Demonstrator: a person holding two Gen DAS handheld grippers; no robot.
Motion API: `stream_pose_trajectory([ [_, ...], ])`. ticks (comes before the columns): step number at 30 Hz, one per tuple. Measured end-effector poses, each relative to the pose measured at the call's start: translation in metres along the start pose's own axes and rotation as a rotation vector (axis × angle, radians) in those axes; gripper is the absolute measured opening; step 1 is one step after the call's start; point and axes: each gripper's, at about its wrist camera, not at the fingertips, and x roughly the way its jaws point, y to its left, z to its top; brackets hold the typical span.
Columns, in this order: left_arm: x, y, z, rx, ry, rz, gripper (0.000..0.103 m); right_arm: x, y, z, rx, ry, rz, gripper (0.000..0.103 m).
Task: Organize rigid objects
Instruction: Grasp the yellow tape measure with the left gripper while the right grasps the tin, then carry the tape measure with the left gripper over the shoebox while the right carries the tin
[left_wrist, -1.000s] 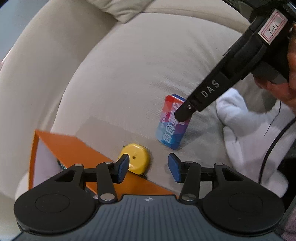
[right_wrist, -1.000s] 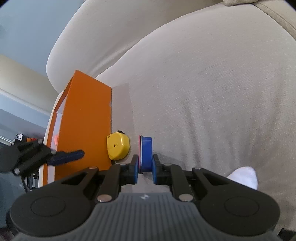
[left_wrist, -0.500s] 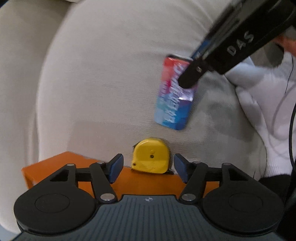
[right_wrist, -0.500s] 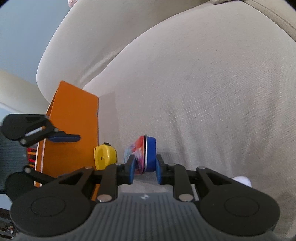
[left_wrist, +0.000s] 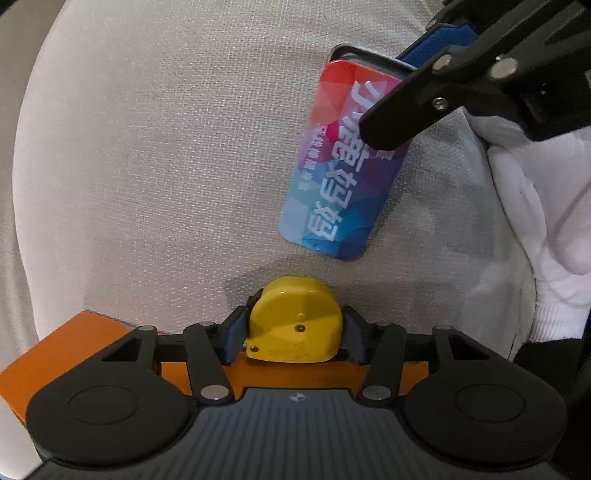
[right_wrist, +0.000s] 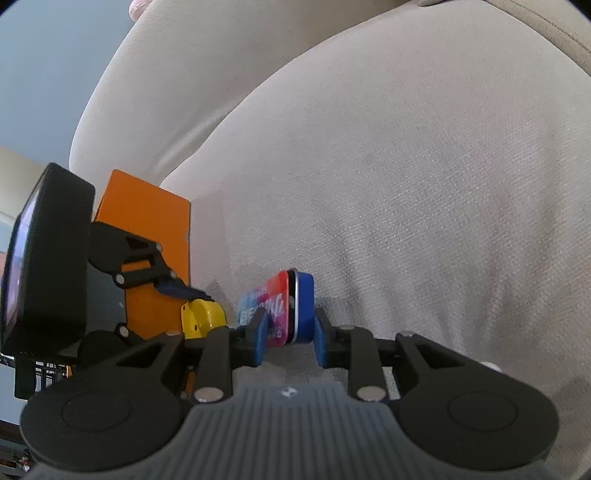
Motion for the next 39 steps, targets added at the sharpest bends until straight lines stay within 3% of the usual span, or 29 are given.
stream_pose_trajectory([
  [6,-0.006,-0.001,-0.013,-0.083,-0.055,0.014,0.061,-0.003,0.004,0.001,-0.009,-0.001,-0.001,0.025],
  [14,-0.040,-0.011,-0.040,-0.233,-0.219,0.022,0.061,-0.019,0.018,-0.001,-0.072,-0.032,0.005,0.017],
  [21,-0.096,-0.024,-0.071,-0.375,-0.399,0.005,0.061,-0.040,0.034,-0.010,-0.164,-0.082,-0.040,0.014],
  [25,-0.131,-0.030,-0.102,-0.414,-0.477,0.026,0.061,-0.056,0.043,-0.013,-0.189,-0.100,-0.020,0.014],
  [31,-0.153,-0.034,-0.148,-0.487,-0.506,0.087,0.061,-0.088,0.082,-0.013,-0.291,-0.140,0.032,0.014],
  [39,-0.135,-0.027,-0.200,-0.578,-0.483,0.126,0.061,-0.106,0.153,-0.017,-0.462,-0.137,0.066,0.015],
])
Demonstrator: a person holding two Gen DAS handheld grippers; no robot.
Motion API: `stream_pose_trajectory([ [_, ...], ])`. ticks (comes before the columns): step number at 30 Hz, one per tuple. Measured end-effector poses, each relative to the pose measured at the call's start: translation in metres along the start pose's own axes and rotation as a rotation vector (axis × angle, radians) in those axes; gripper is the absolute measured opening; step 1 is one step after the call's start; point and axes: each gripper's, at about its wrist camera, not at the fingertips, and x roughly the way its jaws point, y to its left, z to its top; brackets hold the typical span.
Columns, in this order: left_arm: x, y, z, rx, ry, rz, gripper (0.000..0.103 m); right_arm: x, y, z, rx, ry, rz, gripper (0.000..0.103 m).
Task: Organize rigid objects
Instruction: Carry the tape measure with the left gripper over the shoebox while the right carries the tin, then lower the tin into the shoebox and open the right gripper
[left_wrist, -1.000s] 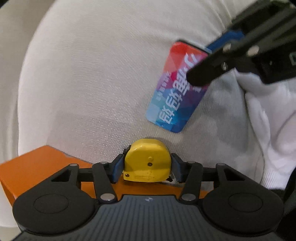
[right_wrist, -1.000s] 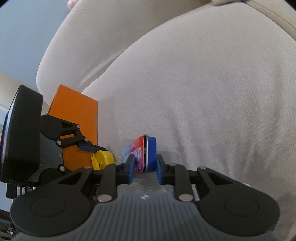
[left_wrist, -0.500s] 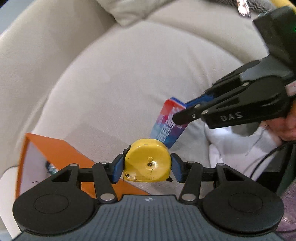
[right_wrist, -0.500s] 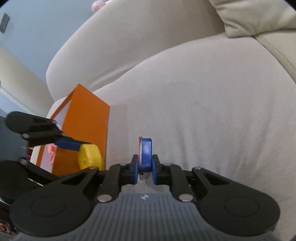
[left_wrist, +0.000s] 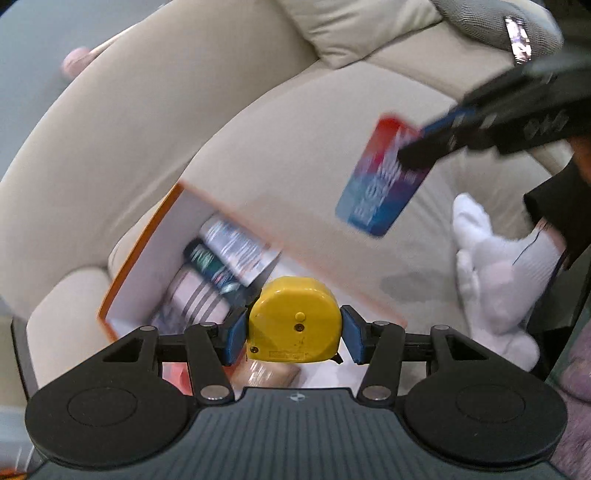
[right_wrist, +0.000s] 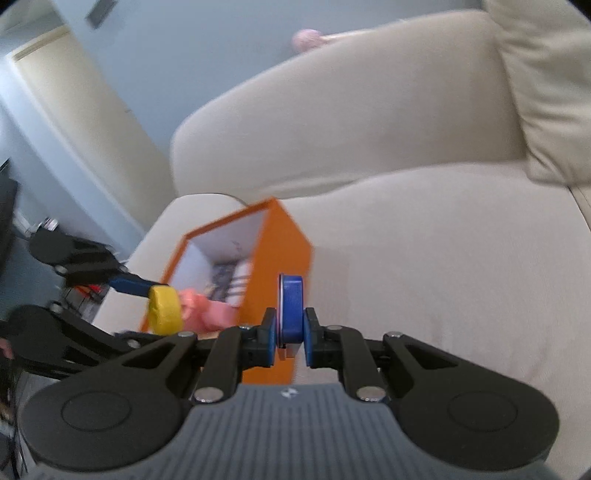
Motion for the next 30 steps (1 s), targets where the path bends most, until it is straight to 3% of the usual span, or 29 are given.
stream_pose_trajectory([
  [4,0.005,0.022,-0.028,-0.074,0.010,0.011,0.061,0.008,0.039,0.021,-0.132,0.029,0.044,0.014],
  [7,0.015,0.035,-0.045,-0.141,0.008,0.008,0.061,0.030,0.070,0.032,-0.267,0.105,0.067,0.014],
  [13,0.033,0.047,-0.072,-0.194,0.014,-0.013,0.061,0.107,0.117,0.045,-0.559,0.382,0.073,0.014],
  [19,0.051,0.058,-0.084,-0.225,0.012,-0.064,0.061,0.187,0.136,0.040,-0.726,0.664,0.072,0.014],
  [24,0.060,0.064,-0.088,-0.241,-0.004,-0.114,0.061,0.236,0.127,0.038,-0.670,0.863,0.112,0.014],
  [30,0.070,0.067,-0.087,-0.256,-0.007,-0.158,0.061,0.265,0.115,0.044,-0.594,0.925,0.139,0.015],
])
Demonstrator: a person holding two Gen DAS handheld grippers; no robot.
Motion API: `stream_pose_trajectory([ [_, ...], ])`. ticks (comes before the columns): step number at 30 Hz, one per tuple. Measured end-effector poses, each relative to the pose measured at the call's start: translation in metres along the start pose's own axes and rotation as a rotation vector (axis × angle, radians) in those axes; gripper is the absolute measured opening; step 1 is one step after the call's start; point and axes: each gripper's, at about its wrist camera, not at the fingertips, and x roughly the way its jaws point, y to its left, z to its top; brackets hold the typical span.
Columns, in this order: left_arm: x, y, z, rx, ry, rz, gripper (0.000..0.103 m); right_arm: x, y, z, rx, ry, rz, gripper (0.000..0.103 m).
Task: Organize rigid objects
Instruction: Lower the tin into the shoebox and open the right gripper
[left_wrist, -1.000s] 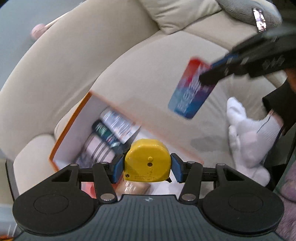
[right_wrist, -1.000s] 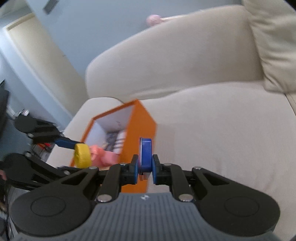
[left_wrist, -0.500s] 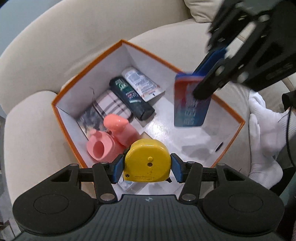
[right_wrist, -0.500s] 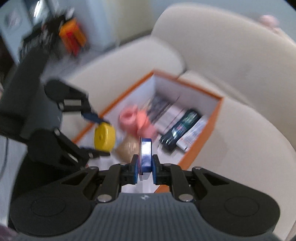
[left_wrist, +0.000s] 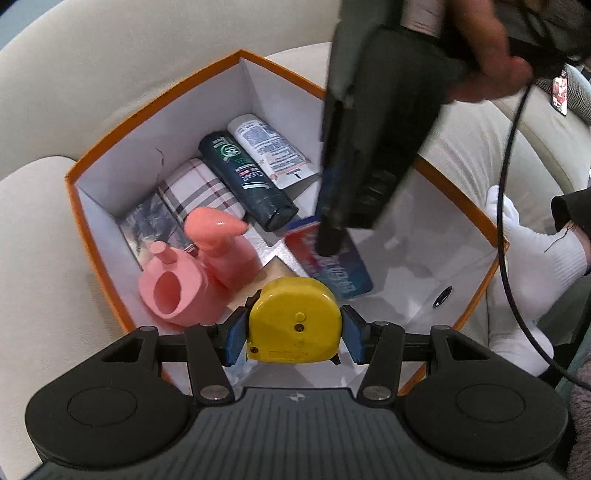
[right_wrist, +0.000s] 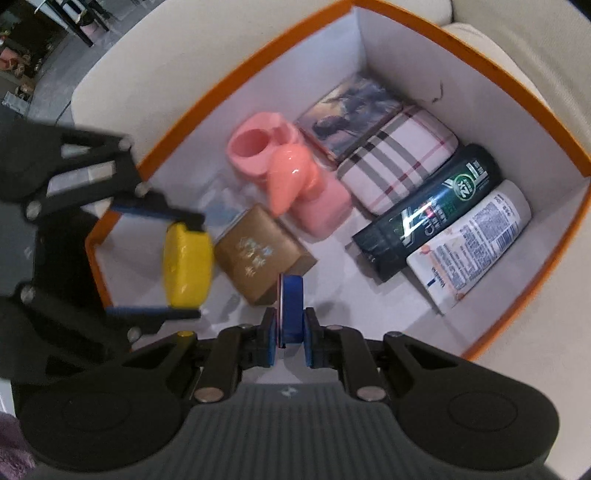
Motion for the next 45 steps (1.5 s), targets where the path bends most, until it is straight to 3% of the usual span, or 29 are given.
stream_pose_trajectory([
  [4,0.005,-0.002,0.003,0.004,0.004,-0.024,0.061,0.004,-0.014,0.011,0.043,0.013,0.011,0.018],
  [17,0.009,-0.003,0.006,-0.005,0.016,0.004,0.061,0.040,-0.009,0.025,0.059,0.070,-0.152,0.025],
  [19,0.007,-0.004,0.005,-0.006,0.015,0.007,0.061,0.041,-0.005,0.026,0.045,0.075,-0.166,0.040],
  [21,0.009,-0.004,0.005,-0.009,0.015,0.008,0.061,0.040,0.000,0.026,0.023,0.076,-0.178,0.045],
  [26,0.008,-0.006,0.002,-0.012,0.010,0.010,0.061,0.033,0.013,0.021,-0.013,0.095,-0.194,0.042],
  [30,0.007,-0.007,-0.001,-0.010,0.006,0.019,0.061,0.041,0.017,0.012,-0.055,0.128,-0.222,0.029],
  [36,0.003,-0.008,-0.004,-0.012,-0.003,0.029,0.061,0.046,0.022,0.012,-0.082,0.148,-0.286,0.022],
  [42,0.001,-0.008,-0.006,-0.022,-0.015,0.035,0.061,0.063,0.033,0.004,-0.183,0.215,-0.371,0.021],
  [45,-0.001,-0.006,-0.008,-0.033,-0.025,0.027,0.061,0.043,0.038,0.004,-0.185,0.164,-0.341,0.022],
])
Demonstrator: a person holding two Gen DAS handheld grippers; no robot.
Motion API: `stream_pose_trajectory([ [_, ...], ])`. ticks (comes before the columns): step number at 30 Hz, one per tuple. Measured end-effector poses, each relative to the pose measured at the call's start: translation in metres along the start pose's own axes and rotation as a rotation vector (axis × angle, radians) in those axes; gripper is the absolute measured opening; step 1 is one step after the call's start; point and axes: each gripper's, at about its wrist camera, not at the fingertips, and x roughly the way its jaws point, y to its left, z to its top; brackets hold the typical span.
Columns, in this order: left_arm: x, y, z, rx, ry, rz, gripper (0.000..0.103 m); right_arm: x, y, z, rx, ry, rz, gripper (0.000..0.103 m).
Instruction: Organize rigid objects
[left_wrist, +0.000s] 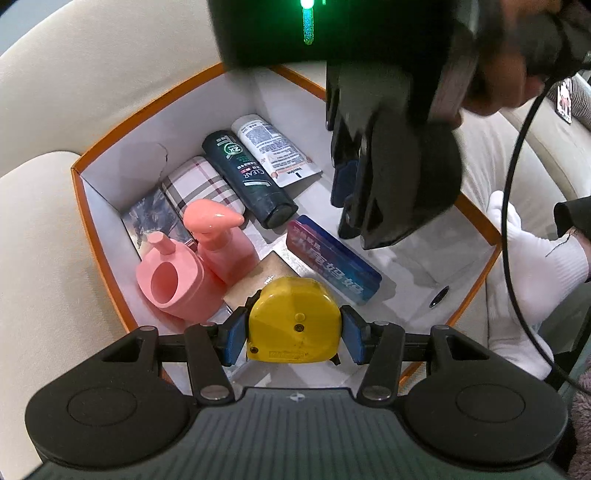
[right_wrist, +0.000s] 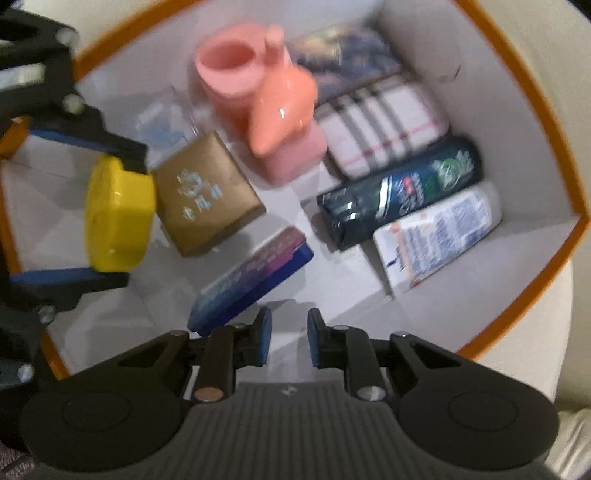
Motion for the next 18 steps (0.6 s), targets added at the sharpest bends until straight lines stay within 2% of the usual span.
stream_pose_trajectory([
  [3,0.005,0.001,0.000,-0.008,0.007,0.006,0.061,-0.016,-0.004,-0.001,0.057,-0.055,0.090,0.023],
  [8,0.005,-0.002,0.002,-0.017,0.002,0.008,0.061,-0.001,-0.003,0.002,0.076,-0.023,0.052,0.023],
  [10,0.003,-0.003,0.002,-0.012,-0.003,0.004,0.061,0.003,-0.003,0.001,0.073,0.004,0.033,0.019],
  [15,0.006,-0.006,0.005,-0.012,-0.003,0.009,0.061,0.010,0.003,0.000,0.008,0.033,-0.008,0.015],
  [16,0.006,-0.006,0.006,-0.019,-0.008,0.007,0.061,0.007,0.004,0.001,-0.004,0.023,-0.021,0.015],
  [18,0.006,-0.005,0.006,-0.026,-0.017,-0.007,0.061,-0.012,0.002,0.001,0.018,-0.039,0.012,0.017],
])
